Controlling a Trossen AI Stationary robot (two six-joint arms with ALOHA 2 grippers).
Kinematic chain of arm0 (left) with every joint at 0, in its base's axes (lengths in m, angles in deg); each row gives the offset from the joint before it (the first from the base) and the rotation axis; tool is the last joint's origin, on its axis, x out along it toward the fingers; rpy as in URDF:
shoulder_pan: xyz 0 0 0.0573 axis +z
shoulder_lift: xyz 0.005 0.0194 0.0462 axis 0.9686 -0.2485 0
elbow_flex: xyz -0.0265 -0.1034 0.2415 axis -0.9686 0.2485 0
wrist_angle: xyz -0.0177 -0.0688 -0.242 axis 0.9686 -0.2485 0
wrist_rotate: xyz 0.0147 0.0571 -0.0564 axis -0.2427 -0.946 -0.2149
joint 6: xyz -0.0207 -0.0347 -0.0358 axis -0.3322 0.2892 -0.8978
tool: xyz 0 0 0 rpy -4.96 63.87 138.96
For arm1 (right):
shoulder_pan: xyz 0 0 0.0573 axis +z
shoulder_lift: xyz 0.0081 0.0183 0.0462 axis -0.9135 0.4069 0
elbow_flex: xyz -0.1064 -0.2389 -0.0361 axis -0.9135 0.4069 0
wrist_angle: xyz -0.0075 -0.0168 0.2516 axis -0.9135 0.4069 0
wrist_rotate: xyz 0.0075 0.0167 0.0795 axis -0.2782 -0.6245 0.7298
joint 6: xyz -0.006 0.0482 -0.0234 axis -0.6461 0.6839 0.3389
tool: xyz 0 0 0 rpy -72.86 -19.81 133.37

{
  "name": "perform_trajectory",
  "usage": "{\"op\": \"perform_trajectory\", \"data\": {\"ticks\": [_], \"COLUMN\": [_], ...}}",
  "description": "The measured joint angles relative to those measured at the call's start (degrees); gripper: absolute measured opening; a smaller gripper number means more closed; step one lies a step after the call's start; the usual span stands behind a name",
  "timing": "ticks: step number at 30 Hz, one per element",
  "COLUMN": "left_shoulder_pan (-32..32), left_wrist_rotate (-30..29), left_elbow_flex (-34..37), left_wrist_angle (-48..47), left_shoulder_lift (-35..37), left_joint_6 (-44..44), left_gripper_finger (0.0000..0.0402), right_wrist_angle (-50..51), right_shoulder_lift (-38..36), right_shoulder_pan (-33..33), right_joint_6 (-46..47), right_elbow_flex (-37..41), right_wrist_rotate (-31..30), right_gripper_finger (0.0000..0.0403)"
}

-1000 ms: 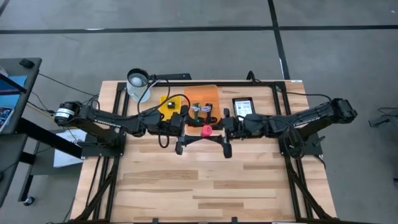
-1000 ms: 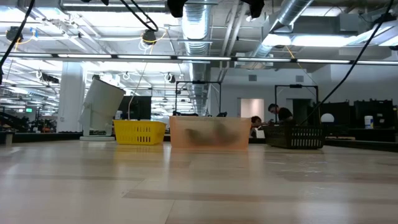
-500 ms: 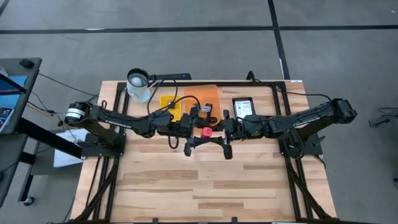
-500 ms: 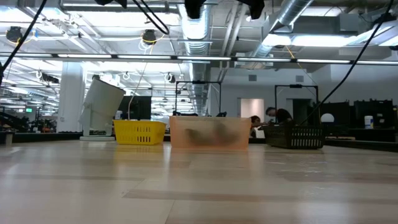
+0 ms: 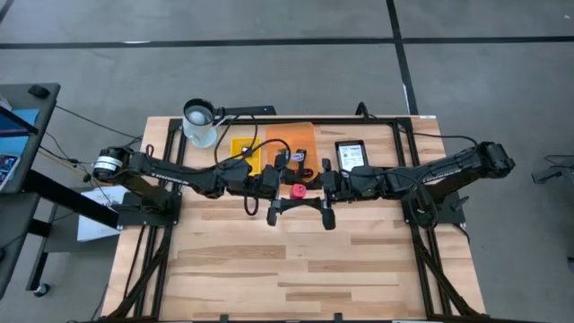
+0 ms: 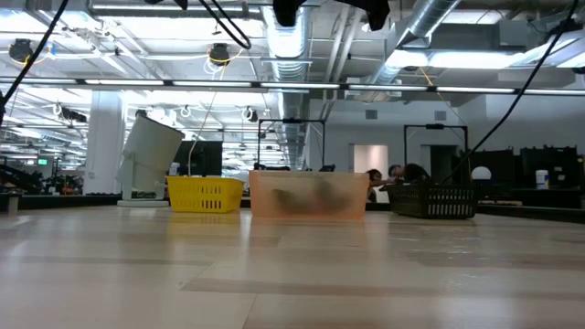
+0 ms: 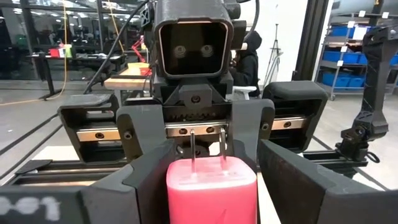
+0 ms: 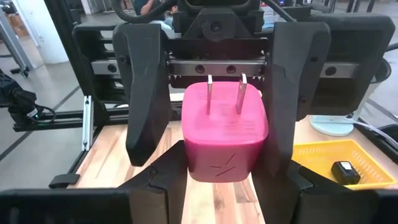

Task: Pick and place items into bin
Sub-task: Put the pink charger adapter into the yellow bin

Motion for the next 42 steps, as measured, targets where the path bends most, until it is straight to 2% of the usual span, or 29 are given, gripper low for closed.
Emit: {"op": "perform_trajectory", "data": {"ticks": [9,18,26,36,39,42], "left_shoulder_pan": [0.0,0.0,0.1,1.5,2.1,2.3], "left_wrist_rotate": [-0.5,-1.0,-1.0,-2.1,-5.5,-12.9], "left_elbow_flex": [0.0,0.0,0.0,0.1,0.1,0.1], "left_wrist_angle": [0.0,-0.3,-0.3,-3.9,-9.1,-16.5], "left_shoulder_lift": [0.0,0.0,0.7,8.2,11.5,15.0], "left_joint_6": [-0.1,-0.1,-0.2,1.3,3.1,5.7], "left_gripper_finger": [0.0212,0.0139,0.0144,0.0139,0.0139,0.0139], "right_wrist_angle": [0.0,0.6,0.3,0.9,2.0,5.6], "right_shoulder_lift": [0.0,0.0,0.0,-0.1,-0.1,-0.1], "right_shoulder_pan": [0.0,0.0,0.0,-0.3,-0.7,-1.6], "right_joint_6": [0.0,0.0,0.0,0.0,0.0,0.0], "right_elbow_flex": [0.0,0.0,-0.1,-0.1,-0.1,-0.1], "right_wrist_rotate": [-0.1,-0.1,-0.5,-0.8,-0.8,-0.8], "right_gripper_finger": [0.0141,0.0143,0.0165,0.019,0.0189,0.0184]}}
